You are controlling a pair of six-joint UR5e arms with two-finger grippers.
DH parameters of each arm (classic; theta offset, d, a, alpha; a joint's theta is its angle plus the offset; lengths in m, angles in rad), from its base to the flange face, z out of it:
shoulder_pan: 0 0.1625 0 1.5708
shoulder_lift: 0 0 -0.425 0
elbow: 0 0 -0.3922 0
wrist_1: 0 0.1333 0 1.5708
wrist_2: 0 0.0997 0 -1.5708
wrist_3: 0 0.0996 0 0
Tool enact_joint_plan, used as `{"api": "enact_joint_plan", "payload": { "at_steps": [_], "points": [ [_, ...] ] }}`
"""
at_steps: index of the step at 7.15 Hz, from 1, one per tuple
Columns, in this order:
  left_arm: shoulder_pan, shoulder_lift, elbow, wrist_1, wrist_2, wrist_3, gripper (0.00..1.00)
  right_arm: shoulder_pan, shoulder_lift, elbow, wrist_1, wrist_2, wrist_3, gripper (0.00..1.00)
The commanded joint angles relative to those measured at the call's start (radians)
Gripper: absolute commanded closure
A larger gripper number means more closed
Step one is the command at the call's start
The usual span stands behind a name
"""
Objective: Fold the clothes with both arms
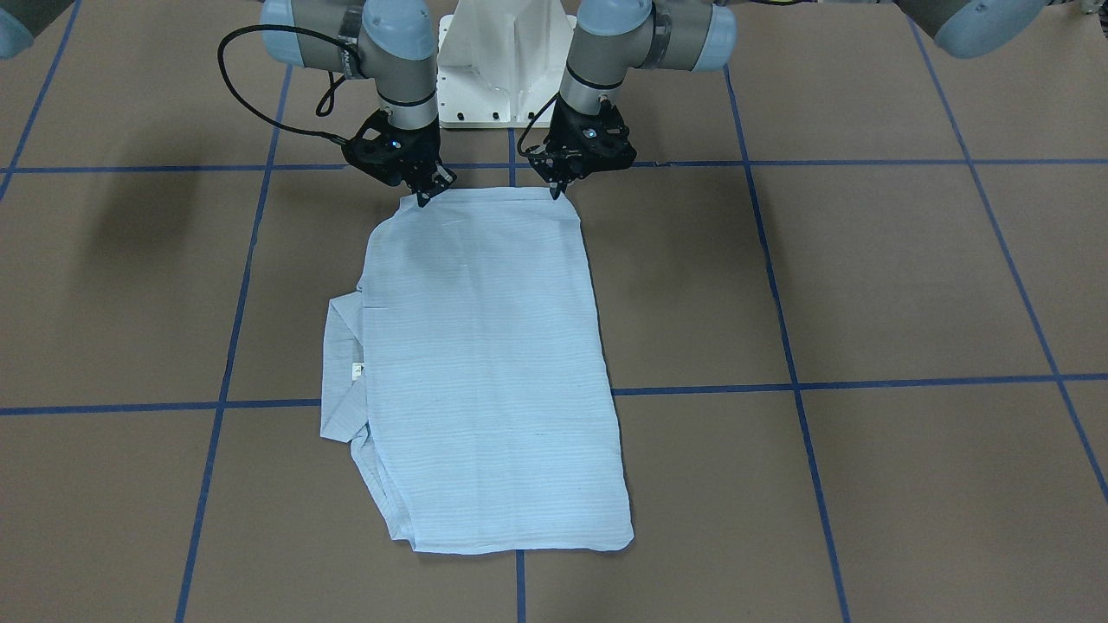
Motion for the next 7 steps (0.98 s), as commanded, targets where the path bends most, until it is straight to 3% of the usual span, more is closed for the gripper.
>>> {"api": "enact_joint_plan", "payload": {
  "at_steps": [1,4,7],
  "points": [
    [0.0,0.0,0.001,-0.001,0.0,0.0,1.0,0.005,0.002,0.002,0.0,0.002,0.0,1.0],
    [-0.001,-0.006,-0.01,-0.001,-0.003,0.002,1.0,0.022,0.006,0.044,0.0,0.012,0.001,1.0],
    [-0.012,0.012,-0.108,0.01,-0.009,0.002,1.0,0.025,-0.006,0.088,0.0,0.014,0.009,1.0]
  ]
}}
